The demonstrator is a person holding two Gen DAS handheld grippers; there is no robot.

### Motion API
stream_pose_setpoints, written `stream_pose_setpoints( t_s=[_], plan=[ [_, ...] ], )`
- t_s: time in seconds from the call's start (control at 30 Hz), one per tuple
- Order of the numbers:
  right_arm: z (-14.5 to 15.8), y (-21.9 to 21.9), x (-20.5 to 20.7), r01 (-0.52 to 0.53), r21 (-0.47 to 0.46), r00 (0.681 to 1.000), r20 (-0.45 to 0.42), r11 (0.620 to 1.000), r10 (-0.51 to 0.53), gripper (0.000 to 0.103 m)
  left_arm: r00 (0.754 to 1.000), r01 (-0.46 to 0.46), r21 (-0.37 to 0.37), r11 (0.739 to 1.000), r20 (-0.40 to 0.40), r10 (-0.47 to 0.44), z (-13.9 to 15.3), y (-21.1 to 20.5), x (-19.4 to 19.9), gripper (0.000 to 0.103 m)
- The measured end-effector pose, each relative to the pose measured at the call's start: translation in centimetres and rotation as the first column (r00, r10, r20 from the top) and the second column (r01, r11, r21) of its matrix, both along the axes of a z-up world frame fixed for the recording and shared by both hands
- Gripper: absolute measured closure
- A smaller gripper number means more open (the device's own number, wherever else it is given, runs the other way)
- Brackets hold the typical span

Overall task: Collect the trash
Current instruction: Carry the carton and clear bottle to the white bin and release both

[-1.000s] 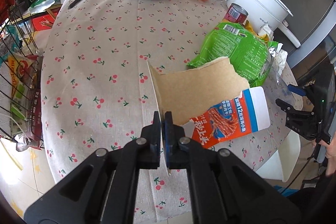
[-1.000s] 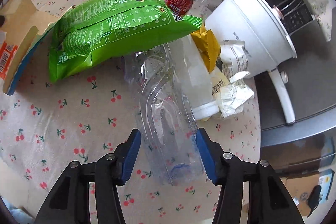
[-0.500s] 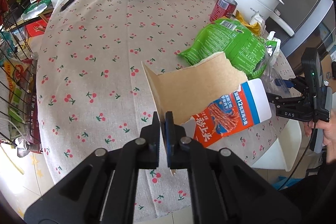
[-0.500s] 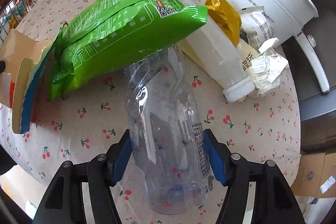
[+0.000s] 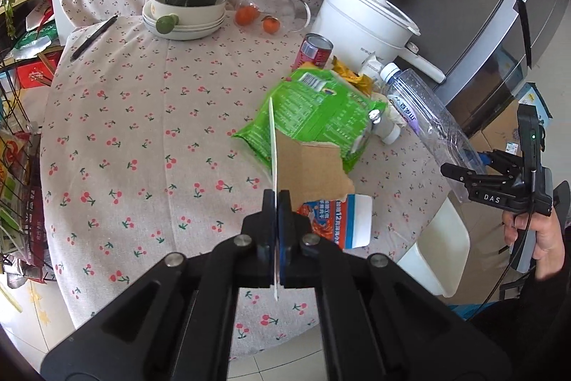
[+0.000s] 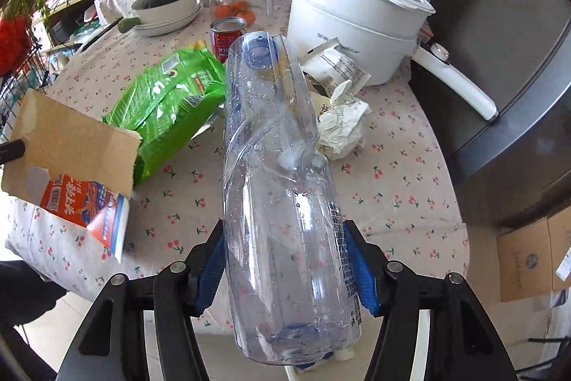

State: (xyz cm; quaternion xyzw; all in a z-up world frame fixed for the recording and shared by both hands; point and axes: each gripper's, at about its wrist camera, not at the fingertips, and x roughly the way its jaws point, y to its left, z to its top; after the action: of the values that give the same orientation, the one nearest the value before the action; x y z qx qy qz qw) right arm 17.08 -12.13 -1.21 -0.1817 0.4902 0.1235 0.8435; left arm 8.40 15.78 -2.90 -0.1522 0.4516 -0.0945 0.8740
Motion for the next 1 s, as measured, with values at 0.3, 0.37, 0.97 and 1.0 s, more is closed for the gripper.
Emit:
stream_pose_setpoints(
  t_s=[0.3, 0.37, 0.97, 1.0],
  plan=[
    [0.7, -6.6, -3.9, 0.068, -0.023, 0.998, -0.015, 0.997, -0.068, 0.04, 0.975, 0.219, -0.077, 0.973, 0.062, -0.214, 2.4, -8.1, 0.0, 0.102],
    [0.6, -8.4, -4.8, 0.093, -0.031, 0.995, -0.021, 0.995, -0.093, 0.04, 0.962, 0.27, -0.092, 0.958, 0.064, -0.265, 2.6, -10.2, -0.1, 0.102],
    [-3.9, -21.8, -10.2, 0.33, -0.138, 0.914, -0.199, 0.934, -0.353, 0.039, 0.843, 0.533, 0.042, 0.845, 0.058, -0.535, -1.5, -28.8, -0.5, 0.102],
    [-4.2, -22.0, -10.5, 0.331, -0.144, 0.91, -0.212, 0.933, -0.355, 0.039, 0.833, 0.548, 0.061, 0.834, 0.051, -0.551, -2.0, -29.8, -0.5, 0.102]
  ],
)
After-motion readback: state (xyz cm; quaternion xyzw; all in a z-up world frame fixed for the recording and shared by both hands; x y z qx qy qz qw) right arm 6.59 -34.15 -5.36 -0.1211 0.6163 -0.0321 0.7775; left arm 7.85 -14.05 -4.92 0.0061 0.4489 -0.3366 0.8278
